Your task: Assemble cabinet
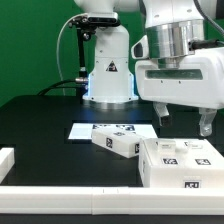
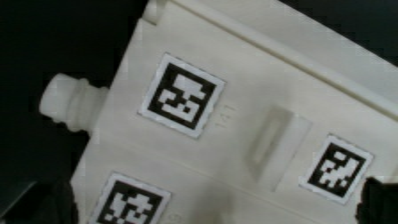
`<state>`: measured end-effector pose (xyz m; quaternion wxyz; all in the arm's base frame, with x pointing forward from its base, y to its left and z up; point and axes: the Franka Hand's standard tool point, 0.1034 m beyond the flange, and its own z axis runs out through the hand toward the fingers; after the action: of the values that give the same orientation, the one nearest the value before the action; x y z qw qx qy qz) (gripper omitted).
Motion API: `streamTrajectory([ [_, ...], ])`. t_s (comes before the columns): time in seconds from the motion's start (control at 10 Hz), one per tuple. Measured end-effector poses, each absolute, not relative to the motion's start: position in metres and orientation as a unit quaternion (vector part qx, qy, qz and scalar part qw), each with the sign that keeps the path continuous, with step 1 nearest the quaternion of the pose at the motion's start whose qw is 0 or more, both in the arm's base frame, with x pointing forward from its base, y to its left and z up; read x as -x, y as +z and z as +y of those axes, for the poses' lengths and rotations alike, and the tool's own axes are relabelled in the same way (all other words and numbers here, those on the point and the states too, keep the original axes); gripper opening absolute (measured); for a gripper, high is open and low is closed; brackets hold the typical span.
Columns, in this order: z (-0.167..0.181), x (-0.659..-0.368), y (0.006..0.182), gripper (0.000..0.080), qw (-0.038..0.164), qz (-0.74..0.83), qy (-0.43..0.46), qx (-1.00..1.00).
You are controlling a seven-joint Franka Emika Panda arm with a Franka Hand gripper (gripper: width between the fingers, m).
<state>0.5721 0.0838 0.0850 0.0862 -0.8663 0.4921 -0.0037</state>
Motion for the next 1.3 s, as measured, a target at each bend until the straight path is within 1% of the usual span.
streamTrajectory([
  [0.1,0.085,-0.570,0.085,0.0797,0.081,0.417,-0.013,0.905],
  [0.3,0.093,-0.558,0.087,0.0797,0.073,0.253,-0.026,0.964],
  [0.4,0.092,-0.551,0.088,0.0797,0.070,0.221,-0.037,0.972],
  [0.5,0.084,-0.546,0.089,0.0797,0.065,0.208,-0.081,0.973],
  [0.6,0.084,-0.538,0.084,0.0797,0.059,0.182,-0.066,0.979],
  [0.9,0.083,-0.538,0.083,0.0797,0.053,0.114,-0.068,0.990],
  [1.0,0.082,-0.532,0.079,0.0797,0.045,0.088,-0.088,0.991],
  [1.1,0.079,-0.517,0.070,0.0797,0.035,0.070,-0.097,0.992],
  [1.2,0.076,-0.508,0.063,0.0797,0.031,0.072,-0.098,0.992],
  [1.3,0.078,-0.508,0.056,0.0797,0.027,0.074,-0.107,0.991],
])
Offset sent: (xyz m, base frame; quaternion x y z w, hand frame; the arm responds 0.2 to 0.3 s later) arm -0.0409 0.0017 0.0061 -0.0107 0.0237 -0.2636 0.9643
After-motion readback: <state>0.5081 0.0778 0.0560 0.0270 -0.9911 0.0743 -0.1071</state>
